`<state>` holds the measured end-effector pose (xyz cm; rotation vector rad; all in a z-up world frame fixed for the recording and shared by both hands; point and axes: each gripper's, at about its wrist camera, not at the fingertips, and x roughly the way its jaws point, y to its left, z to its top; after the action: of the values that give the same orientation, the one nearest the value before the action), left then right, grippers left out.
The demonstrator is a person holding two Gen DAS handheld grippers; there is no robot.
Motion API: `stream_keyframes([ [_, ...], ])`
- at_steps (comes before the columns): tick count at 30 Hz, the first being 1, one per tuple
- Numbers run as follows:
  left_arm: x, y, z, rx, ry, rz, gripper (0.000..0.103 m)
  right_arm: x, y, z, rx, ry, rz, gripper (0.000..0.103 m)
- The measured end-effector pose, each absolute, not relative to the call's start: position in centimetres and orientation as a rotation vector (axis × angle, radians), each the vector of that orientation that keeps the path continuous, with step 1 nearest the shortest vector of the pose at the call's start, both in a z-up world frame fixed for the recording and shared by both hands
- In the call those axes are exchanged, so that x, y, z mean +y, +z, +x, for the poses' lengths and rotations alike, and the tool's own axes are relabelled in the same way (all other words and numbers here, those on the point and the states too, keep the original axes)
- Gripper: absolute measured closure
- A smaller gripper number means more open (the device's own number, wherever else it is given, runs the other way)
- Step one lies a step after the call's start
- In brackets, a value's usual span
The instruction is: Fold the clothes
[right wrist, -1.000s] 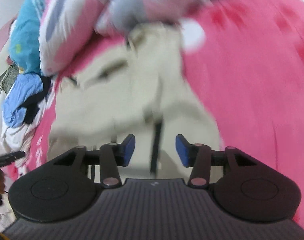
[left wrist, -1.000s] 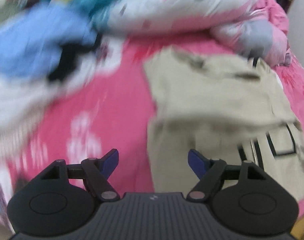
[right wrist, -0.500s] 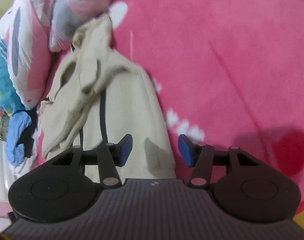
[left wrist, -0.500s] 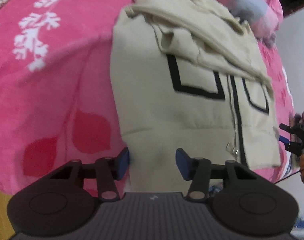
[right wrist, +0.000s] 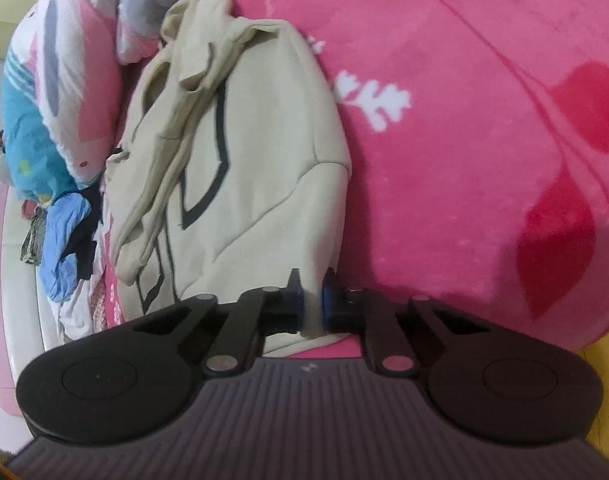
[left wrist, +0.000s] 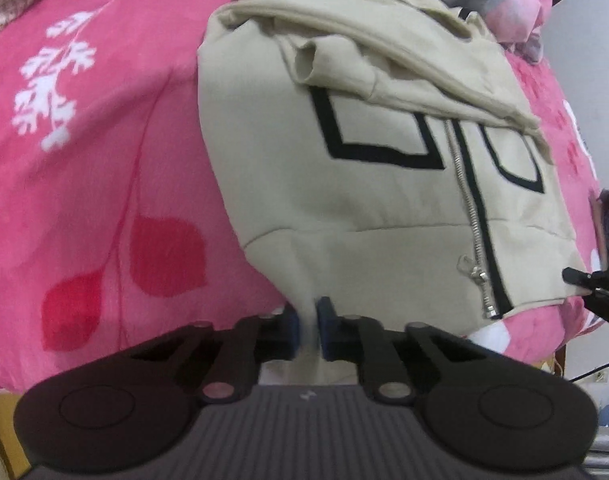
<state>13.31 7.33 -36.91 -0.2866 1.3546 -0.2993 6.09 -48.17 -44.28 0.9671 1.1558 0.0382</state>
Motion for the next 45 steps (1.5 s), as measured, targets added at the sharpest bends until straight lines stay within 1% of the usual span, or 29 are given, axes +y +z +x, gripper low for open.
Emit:
stream_keyframes([
  [7, 8.7, -33.0, 14.4, 1.294, -0.313, -0.454, 0.097, -48.5, -40.3, 6.7, 1.065, 0.091, 1.015, 0.098],
  [13, 8.7, -29.5, 17.1, 1.187, -0.307, -0.532, 0.097, -48.9, -37.1, 10.2, 0.959, 0.168, 1.045, 0.098],
  [20, 8.7, -26.5, 21.8, 1.043, -0.247, -0.625, 0.097, -49.6, -33.8, 17.4, 0.887, 0.289, 1.010, 0.098],
  [25, 8.9, -25.1, 26.4, 0.957, -0.190, -0.679, 0.098, -50.3, -32.9, 24.3, 0.841, 0.356, 1.037, 0.098],
  [29, 8.9, -25.1, 31.7, 0.901, -0.160, -0.723, 0.098, -50.9, -33.4, 30.7, 0.795, 0.390, 1.089, 0.098],
  [32, 10.0, -27.7, 36.3, 0.832, -0.145, -0.756, 0.097, -51.7, -35.3, 35.9, 0.773, 0.360, 1.163, 0.098],
  [33, 10.7, -29.7, 38.2, 0.829, -0.137, -0.785, 0.095, -52.0, -36.6, 37.6, 0.775, 0.341, 1.194, 0.097],
  [34, 11.3, -32.0, 39.9, 0.849, -0.105, -0.815, 0.086, -52.2, -38.1, 39.4, 0.784, 0.319, 1.227, 0.093],
  [35, 11.7, -34.3, 41.3, 0.878, -0.058, -0.843, 0.083, -52.5, -40.2, 41.2, 0.814, 0.291, 1.265, 0.091],
  [36, 12.1, -36.0, 42.3, 0.904, -0.019, -0.864, 0.072, -52.9, -42.4, 42.5, 0.858, 0.258, 1.302, 0.076],
  [37, 12.3, -37.3, 42.9, 0.929, 0.014, -0.880, 0.067, -53.3, -44.6, 43.4, 0.910, 0.198, 1.338, 0.070],
  [38, 12.6, -38.3, 43.3, 0.934, 0.028, -0.898, 0.067, -53.7, -46.0, 43.5, 0.932, 0.125, 1.377, 0.069],
  [39, 12.8, -38.4, 43.3, 0.919, 0.027, -0.909, 0.067, -54.2, -46.9, 43.0, 0.912, 0.073, 1.427, 0.069],
  [41, 13.3, -37.7, 42.8, 0.871, 0.019, -0.911, 0.061, -55.0, -46.2, 41.3, 0.807, 0.044, 1.453, 0.068],
  [42, 13.3, -36.8, 42.3, 0.852, 0.010, -0.885, 0.055, -55.2, -45.0, 40.3, 0.754, 0.040, 1.428, 0.067],
  [43, 13.3, -35.9, 41.9, 0.840, 0.000, -0.847, 0.052, -55.3, -43.7, 39.4, 0.714, 0.043, 1.391, 0.067],
  [45, 12.9, -34.2, 41.0, 0.824, -0.028, -0.757, 0.052, -54.4, -41.0, 38.3, 0.717, 0.053, 1.259, 0.063],
])
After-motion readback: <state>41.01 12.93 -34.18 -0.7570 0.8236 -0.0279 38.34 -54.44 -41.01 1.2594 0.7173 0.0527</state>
